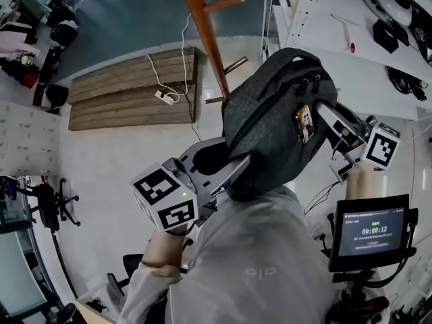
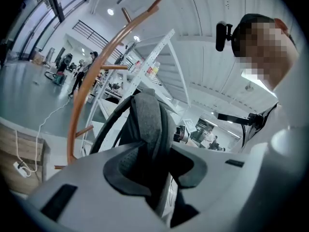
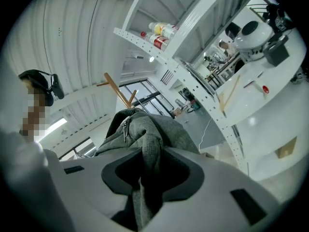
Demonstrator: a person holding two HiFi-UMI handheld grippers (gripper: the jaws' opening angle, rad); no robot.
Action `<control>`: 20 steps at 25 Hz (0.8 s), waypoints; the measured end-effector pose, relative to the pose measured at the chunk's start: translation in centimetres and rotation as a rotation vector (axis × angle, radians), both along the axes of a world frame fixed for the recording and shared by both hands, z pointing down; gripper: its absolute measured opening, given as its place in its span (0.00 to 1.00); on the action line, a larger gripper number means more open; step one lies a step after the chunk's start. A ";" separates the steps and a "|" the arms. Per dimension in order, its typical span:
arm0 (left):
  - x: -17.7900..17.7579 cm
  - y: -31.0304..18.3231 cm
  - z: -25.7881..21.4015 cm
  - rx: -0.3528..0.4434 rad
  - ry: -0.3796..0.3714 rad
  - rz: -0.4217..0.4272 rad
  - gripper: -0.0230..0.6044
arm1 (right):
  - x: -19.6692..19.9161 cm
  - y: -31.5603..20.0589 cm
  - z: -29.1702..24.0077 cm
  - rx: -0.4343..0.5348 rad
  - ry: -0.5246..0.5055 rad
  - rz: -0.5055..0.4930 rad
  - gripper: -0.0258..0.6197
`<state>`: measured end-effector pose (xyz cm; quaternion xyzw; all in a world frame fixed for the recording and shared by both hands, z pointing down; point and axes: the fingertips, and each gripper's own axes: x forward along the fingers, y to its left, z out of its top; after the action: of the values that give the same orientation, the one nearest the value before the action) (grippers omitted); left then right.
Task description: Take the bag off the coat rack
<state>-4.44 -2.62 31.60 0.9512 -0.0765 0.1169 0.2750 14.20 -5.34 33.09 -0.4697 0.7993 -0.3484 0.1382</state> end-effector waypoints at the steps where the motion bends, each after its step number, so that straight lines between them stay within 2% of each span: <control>1: 0.9 0.1 0.3 -0.008 0.003 0.032 0.22 | 1.0 0.7 0.2 -0.007 0.001 0.032 0.21; 9: 8.8 0.6 3.2 -0.077 0.031 0.268 0.22 | 8.7 5.9 2.6 -0.053 0.010 0.280 0.21; 16: 16.4 2.6 4.3 -0.115 0.065 0.527 0.22 | 14.9 12.9 3.1 -0.069 0.040 0.561 0.22; 20: 20.1 3.3 5.5 -0.139 0.084 0.631 0.22 | 17.4 15.3 3.5 -0.053 0.064 0.658 0.21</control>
<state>15.69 0.65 37.15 0.9109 0.2418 0.1618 0.2925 31.64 9.92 36.54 -0.7169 0.5992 -0.2907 0.2061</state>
